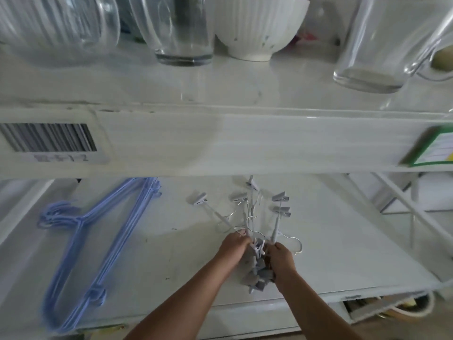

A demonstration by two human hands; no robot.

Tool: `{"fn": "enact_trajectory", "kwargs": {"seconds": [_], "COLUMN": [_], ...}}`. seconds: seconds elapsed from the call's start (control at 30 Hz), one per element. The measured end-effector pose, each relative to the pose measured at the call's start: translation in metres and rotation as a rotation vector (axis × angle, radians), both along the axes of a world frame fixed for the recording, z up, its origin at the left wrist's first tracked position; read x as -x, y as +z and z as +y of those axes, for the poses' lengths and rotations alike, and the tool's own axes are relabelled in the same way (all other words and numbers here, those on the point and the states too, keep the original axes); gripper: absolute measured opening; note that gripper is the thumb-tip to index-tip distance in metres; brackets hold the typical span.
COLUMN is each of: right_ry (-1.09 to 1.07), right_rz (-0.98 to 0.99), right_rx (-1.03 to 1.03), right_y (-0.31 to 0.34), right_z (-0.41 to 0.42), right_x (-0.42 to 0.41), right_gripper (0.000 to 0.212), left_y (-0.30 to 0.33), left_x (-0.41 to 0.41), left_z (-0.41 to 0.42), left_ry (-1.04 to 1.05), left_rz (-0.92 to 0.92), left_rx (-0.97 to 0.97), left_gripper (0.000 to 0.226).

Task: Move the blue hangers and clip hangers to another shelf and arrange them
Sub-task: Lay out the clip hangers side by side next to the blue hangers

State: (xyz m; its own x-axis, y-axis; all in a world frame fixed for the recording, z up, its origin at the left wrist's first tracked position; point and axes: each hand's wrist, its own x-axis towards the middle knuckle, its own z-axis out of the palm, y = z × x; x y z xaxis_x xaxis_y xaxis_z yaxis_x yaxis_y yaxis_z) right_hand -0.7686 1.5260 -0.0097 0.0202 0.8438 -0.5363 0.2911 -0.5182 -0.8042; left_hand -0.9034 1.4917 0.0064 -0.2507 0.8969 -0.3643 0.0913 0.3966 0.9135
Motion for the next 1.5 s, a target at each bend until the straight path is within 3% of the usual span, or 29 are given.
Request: {"fn": "enact_trajectory", "kwargs": {"seconds": [0.07, 0.2, 0.3, 0.33, 0.43, 0.53, 0.7, 0.87, 1.4, 1.5], "right_ry": [-0.006, 0.025, 0.048, 0.047, 0.037, 0.039, 0.029, 0.026, 0.021, 0.028], "right_rz": [-0.017, -0.1, -0.15, -0.16, -0.163, -0.171, -0.183, -0.197, -0.191, -0.186], "right_rx": [-0.047, -0.14, -0.157, -0.173, -0.181, -0.192, -0.209, -0.213, -0.207, -0.206], "right_y": [-0.003, -0.012, -0.01, -0.009, -0.009, -0.019, -0.018, -0.017, 0.0, -0.004], "right_z": [0.0, -0.002, -0.004, -0.004, -0.004, -0.002, -0.002, -0.002, -0.008, -0.006], "right_x": [-0.002, 0.0, 0.002, 0.002, 0.002, 0.002, 0.002, 0.002, 0.005, 0.005], "right_gripper": [0.024, 0.028, 0.029, 0.028, 0.028, 0.029, 0.031, 0.033, 0.026, 0.026], "left_y": [-0.005, -0.007, -0.008, -0.006, 0.001, 0.005, 0.021, 0.011, 0.027, 0.029], "left_x": [0.006, 0.011, 0.012, 0.011, 0.005, 0.005, 0.008, 0.011, 0.03, 0.044], "left_z": [-0.002, -0.009, -0.009, -0.009, -0.01, -0.009, -0.012, -0.006, 0.009, -0.002], "left_ry": [0.03, 0.083, 0.135, 0.159, 0.219, 0.204, 0.173, 0.173, 0.403, 0.47], "left_rz": [0.017, -0.126, -0.109, -0.119, -0.132, -0.169, -0.348, -0.397, -0.462, -0.623], "left_rx": [-0.025, -0.028, -0.064, -0.085, -0.084, 0.005, -0.05, -0.036, 0.013, -0.006], "left_gripper": [0.027, 0.024, 0.046, 0.044, 0.01, 0.018, 0.022, 0.02, 0.032, 0.029]}}
